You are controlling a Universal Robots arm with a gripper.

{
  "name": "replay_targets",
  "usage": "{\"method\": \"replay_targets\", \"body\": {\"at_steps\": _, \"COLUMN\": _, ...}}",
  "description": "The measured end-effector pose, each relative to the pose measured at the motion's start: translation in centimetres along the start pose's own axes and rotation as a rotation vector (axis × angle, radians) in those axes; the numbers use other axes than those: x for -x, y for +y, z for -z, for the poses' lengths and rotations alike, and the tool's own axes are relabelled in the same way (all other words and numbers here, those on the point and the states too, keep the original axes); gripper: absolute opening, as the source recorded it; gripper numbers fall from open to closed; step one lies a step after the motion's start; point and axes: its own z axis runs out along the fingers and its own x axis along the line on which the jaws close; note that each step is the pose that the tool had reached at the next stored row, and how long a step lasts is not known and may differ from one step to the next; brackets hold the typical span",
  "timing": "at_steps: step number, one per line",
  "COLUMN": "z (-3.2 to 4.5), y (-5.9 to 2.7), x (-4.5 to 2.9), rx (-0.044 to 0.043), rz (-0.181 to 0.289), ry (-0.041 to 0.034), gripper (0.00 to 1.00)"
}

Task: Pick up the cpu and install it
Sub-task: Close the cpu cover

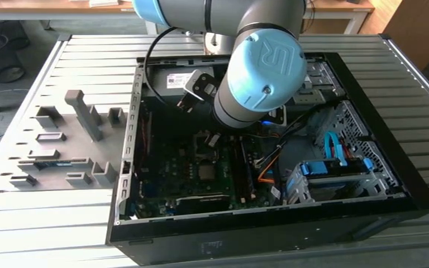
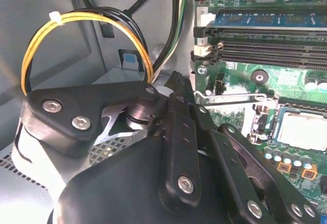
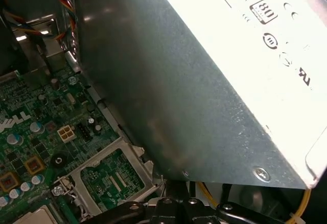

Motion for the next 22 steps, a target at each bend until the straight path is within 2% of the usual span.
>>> {"method": "replay_targets", "body": {"at_steps": 14, "z": 0.52, "y": -0.52, "x": -0.71, "rx": 0.0014, "rz": -0.001, "ry": 0.0008, "gripper": 0.10}}
{"method": "replay_targets", "body": {"at_steps": 22, "z": 1.79, "y": -0.20, "x": -0.46, "rx": 0.0015, "rz": -0.001, "ry": 0.0009, "gripper": 0.10}}
